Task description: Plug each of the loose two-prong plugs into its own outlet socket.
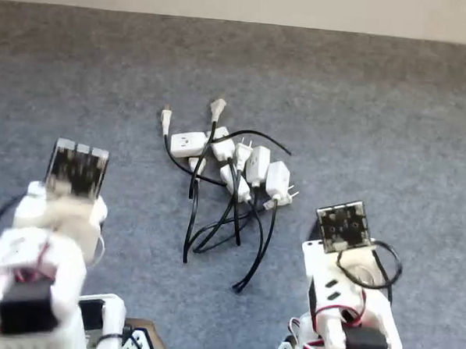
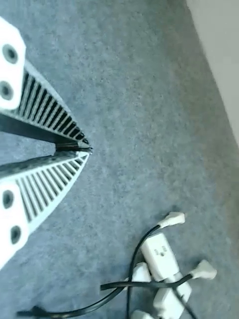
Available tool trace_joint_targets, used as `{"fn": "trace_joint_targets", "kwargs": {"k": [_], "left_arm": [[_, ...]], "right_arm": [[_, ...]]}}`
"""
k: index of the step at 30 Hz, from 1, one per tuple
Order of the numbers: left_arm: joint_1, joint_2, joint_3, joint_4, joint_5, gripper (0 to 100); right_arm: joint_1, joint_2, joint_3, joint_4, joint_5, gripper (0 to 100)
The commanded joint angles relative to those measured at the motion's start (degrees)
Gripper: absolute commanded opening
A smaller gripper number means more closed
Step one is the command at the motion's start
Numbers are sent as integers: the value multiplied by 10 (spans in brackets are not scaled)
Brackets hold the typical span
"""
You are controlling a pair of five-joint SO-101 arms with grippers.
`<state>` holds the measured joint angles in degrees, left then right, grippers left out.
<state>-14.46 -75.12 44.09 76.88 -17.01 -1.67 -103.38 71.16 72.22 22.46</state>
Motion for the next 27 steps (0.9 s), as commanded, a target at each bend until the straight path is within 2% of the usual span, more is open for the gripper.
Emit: {"fn": "trace_joint_targets", "kwargs": {"k": [1,5,12,16,21,27], "left_arm": [[29,298,-243,89,-11,11],[58,518,-402,138,-12,11],[98,804,-614,142,-12,11],[109,948,-734,130,-11,17],[133,1117,-863,127,-11,142],[167,1222,-992,166,-12,154]], "right_arm": [[-9,112,-63,-16,-26,6],[-9,259,-71,-105,-76,6],[-7,479,-67,-266,-156,6],[-9,559,-66,-302,-156,6],[-9,613,-66,-331,-155,6],[-6,619,-66,-331,-156,6]]}}
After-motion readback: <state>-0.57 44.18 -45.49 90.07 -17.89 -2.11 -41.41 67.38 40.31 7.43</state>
